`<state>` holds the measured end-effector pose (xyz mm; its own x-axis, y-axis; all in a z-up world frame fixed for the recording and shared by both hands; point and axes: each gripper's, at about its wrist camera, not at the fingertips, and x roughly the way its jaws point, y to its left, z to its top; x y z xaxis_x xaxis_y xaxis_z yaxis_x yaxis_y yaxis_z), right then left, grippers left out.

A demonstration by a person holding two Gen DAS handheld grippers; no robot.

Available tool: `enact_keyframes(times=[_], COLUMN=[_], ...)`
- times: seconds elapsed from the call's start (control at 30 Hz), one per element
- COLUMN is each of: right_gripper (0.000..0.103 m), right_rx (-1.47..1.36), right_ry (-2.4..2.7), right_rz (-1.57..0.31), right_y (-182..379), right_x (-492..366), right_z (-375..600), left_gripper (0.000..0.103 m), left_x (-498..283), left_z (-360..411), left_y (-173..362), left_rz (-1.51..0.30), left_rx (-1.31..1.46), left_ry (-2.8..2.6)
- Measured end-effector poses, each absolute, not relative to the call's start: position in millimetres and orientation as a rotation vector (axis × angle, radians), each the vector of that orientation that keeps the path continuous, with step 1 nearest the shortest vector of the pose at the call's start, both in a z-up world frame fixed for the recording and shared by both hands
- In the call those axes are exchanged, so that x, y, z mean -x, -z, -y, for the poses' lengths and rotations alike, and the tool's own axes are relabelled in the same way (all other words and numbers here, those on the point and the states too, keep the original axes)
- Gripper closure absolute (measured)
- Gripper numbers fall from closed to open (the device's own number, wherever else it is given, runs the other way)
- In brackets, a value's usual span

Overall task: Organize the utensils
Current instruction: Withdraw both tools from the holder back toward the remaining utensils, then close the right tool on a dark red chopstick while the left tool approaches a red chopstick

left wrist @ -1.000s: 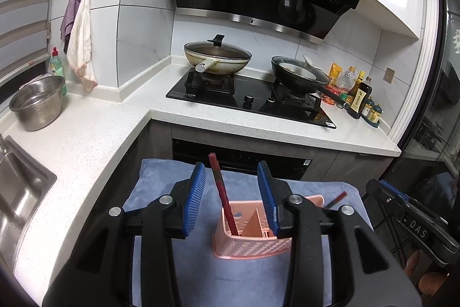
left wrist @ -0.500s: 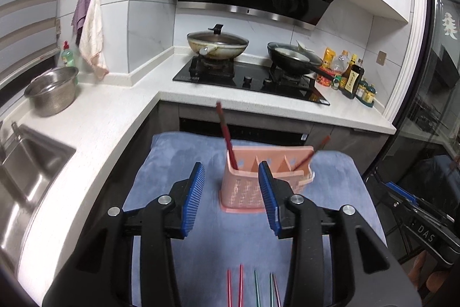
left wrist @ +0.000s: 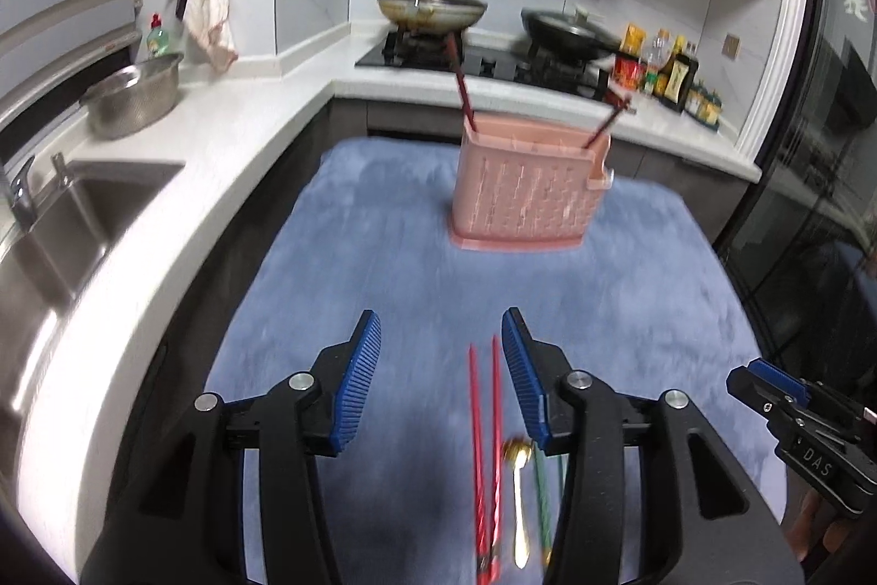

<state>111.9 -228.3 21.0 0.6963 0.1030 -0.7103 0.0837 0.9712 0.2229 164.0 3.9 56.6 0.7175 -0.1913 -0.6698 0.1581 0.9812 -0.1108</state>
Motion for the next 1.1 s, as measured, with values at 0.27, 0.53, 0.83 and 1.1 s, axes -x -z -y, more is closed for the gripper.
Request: enact_keyframes(times=[0.27,0.53,0.83,1.1], right_gripper=[0.071,0.071,0.074,0.082], right_rx=[-0.215,-0.146,-0.134,-0.128], right_ry=[-0.039,-0.049,-0.071,-0.090], right_rz=[-0.917,-0.997,-1.037,-1.067], right_y=[30,72,91,103], right_x=[-75,-56,-52,-55], right_z=[204,186,178,173], left_gripper=[0.059,0.059,0.059,0.051], left_x=[-126,-104,-94,-88], left_z=[-16,-18,-17,-11], left_y=[-3,37,60,72], left_rz=[-0.864,-0.955,-1.005,-1.036], left_rx=[0.048,0.036,0.035,0.027], left_ry=[0.179,0.175,0.179,0.199])
